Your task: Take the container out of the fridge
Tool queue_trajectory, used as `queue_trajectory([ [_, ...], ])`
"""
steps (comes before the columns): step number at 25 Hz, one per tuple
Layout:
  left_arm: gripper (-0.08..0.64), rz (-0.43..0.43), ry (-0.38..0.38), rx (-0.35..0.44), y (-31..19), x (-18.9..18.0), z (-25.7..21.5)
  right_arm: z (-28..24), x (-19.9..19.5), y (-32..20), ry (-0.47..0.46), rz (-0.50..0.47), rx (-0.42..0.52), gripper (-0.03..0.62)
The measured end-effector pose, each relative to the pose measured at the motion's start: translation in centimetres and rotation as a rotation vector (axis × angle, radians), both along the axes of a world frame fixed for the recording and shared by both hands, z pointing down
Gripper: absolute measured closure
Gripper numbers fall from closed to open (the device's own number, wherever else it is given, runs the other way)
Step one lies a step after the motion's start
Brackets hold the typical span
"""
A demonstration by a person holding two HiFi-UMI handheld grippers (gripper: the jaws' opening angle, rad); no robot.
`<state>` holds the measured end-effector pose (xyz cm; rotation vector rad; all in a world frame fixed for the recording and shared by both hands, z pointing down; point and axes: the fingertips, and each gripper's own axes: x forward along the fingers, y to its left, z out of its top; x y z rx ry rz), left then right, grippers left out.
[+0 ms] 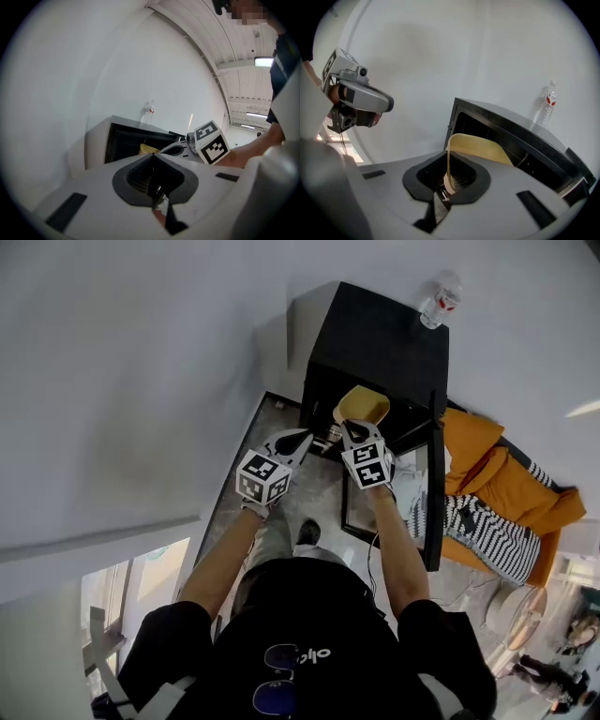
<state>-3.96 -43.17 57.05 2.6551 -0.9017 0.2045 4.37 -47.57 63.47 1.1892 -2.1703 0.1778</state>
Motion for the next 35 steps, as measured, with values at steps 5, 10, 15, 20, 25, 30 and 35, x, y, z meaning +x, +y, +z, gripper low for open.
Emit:
queue_trajectory([
  [5, 0.552, -0.018, -0.006, 0.016, 1.9, -0.6, -0.7, -1.9, -0.8, 2.8, -0.022, -0.019, 0.029, 0.569],
  [10, 0.552, -0.033, -0.01, 0.033, 3.9, -0.7, -1.1, -3.0, -1.0, 5.3, -0.039, -0.032, 0.048, 0.569],
  [15, 0.552, -0.052, -0.009, 0.047, 6.0, -1.3, -1.5, -3.8, -1.1, 7.7, -0.048, -0.039, 0.063, 0.569],
  [20, 0.552, -0.074, -0.014, 0.06, 8.6, -2.1, -2.1, -5.0, -1.3, 10.1, -0.056, -0.047, 0.081, 0.569],
  [25, 0.552, -0.098, -0.006, 0.074, 11.4, -3.4, -2.6, -6.0, -2.2, 12.7, -0.06, -0.06, 0.101, 0.569],
  [30, 0.552, -0.103, -0.004, 0.076, 14.0, -4.6, -3.2, -6.6, -3.0, 15.7, -0.058, -0.068, 0.098, 0.569],
  [35, 0.552, -0.093, -0.002, 0.091, 17.5, -6.6, -4.0, -7.7, -4.4, 19.0, -0.062, -0.054, 0.11, 0.569],
])
